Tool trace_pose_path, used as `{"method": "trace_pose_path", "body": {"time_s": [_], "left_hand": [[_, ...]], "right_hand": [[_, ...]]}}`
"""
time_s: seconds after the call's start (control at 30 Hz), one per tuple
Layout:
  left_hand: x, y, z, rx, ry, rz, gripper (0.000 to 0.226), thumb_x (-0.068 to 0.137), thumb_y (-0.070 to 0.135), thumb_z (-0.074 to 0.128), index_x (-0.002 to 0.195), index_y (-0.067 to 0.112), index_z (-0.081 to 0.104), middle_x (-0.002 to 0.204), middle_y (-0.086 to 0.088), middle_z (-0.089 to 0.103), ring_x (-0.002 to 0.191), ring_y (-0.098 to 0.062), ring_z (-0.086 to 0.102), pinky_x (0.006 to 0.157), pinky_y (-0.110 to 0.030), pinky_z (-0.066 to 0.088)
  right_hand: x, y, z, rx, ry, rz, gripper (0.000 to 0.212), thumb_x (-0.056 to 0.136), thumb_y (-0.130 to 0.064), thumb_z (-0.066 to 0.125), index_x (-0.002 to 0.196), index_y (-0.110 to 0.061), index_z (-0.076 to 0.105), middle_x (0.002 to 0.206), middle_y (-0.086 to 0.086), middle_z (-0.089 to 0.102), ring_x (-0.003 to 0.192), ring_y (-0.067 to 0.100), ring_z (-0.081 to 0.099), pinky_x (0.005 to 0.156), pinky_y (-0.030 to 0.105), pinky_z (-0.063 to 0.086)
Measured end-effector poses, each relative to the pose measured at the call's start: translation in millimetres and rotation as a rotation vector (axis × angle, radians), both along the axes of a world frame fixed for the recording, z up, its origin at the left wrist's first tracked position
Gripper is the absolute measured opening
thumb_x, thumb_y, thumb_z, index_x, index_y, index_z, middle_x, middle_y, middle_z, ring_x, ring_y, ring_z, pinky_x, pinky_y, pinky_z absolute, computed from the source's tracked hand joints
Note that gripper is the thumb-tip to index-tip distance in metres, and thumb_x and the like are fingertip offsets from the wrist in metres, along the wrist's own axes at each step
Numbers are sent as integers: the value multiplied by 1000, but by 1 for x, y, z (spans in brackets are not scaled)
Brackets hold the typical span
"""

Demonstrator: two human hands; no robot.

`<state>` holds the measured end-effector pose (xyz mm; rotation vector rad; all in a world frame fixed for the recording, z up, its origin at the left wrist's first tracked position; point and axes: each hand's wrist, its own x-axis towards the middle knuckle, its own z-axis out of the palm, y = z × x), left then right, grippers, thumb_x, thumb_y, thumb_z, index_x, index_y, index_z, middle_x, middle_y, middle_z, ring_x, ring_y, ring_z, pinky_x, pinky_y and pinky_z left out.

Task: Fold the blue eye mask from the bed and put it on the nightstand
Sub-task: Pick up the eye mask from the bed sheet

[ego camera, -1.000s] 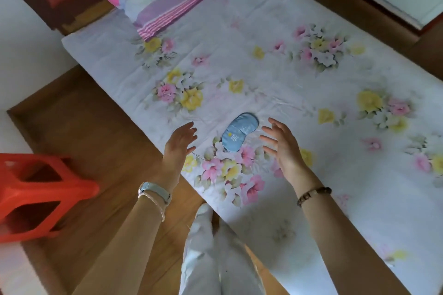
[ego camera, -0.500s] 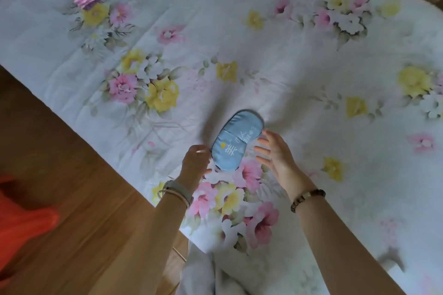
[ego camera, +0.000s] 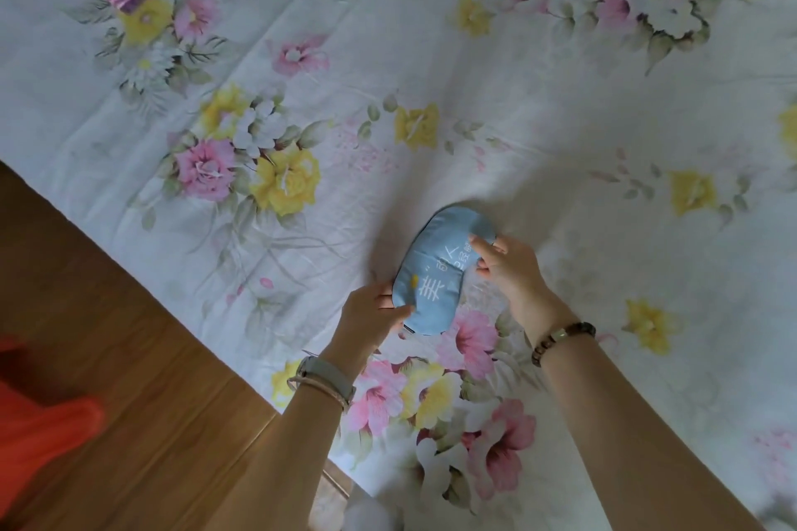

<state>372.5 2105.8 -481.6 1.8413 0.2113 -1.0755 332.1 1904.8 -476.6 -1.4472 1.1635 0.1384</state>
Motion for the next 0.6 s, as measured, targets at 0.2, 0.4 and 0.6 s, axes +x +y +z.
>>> {"method": "trace_pose_path", "body": {"time_s": [0.2, 0.4, 0.6], "left_hand": [[7, 4, 22, -12, -18, -1, 22, 79, 1, 73, 101, 7, 70, 100, -12, 75, 96, -27, 71, 89, -37, 57], [17, 7, 84, -125, -50, 49, 20, 82, -2, 69, 95, 12, 69, 101, -16, 73, 98, -30, 68, 82, -35, 60], [17, 7, 172, -323, 84, 284, 15, 90, 4, 62, 104, 6, 65, 112, -21, 66, 102, -31, 67, 88, -41, 58]], "right_hand": [[3, 4, 30, -79, -67, -43, 10, 92, -28, 67, 89, -18, 66, 98, 4, 68, 95, 21, 64, 90, 37, 55], [11, 9, 111, 157, -207, -197, 20, 97, -24, 60, 86, -10, 51, 106, 18, 60, 111, 36, 65, 99, 48, 53], [12, 20, 217, 426, -394, -391, 16, 99, -19, 56, 92, -6, 49, 117, 24, 61, 111, 41, 65, 96, 57, 53]]}}
